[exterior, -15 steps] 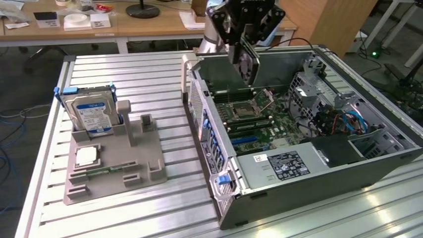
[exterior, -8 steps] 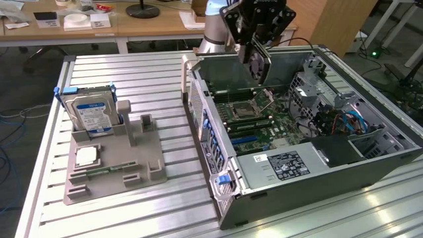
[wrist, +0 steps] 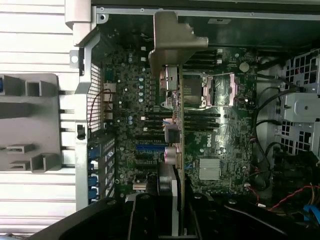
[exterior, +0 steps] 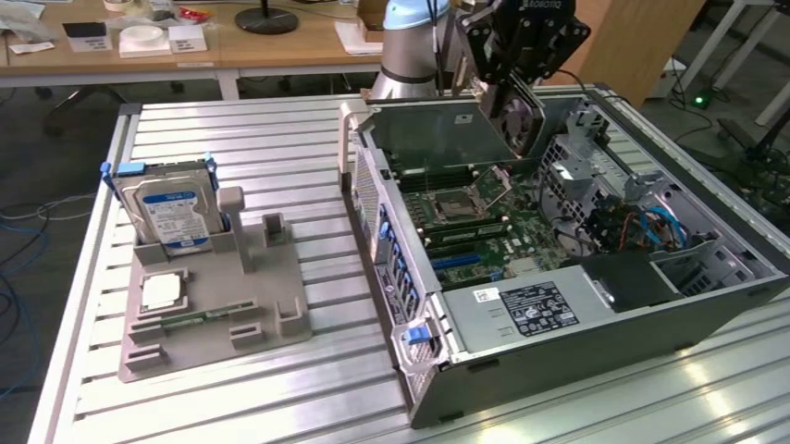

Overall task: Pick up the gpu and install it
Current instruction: 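Pick up the gpu and move the gpu toward the slot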

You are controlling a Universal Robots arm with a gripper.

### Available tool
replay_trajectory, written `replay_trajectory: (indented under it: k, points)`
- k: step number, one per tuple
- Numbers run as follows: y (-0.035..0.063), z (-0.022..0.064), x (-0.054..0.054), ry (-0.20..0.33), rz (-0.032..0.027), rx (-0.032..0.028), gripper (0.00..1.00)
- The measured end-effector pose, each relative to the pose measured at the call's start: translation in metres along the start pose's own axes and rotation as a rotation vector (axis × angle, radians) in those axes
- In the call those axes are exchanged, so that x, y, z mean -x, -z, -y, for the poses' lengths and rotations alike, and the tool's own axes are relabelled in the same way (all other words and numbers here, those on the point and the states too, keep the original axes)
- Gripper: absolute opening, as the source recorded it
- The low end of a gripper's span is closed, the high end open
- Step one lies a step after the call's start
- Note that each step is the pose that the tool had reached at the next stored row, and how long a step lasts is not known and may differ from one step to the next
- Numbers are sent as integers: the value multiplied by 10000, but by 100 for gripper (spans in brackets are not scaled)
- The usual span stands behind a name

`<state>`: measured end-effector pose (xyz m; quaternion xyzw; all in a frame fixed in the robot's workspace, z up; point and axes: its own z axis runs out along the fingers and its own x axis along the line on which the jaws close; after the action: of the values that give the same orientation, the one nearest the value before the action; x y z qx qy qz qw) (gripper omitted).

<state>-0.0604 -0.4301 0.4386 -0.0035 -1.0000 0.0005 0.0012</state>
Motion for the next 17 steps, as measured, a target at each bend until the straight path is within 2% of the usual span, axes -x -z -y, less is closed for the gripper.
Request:
replay_trajectory:
  k: [3, 6, 17]
  points:
    - [-8, -9, 26, -185, 0, 1, 28]
    - [-17, -17, 100, -243, 1, 2, 28]
    - [-37, -35, 518, -282, 1, 2, 28]
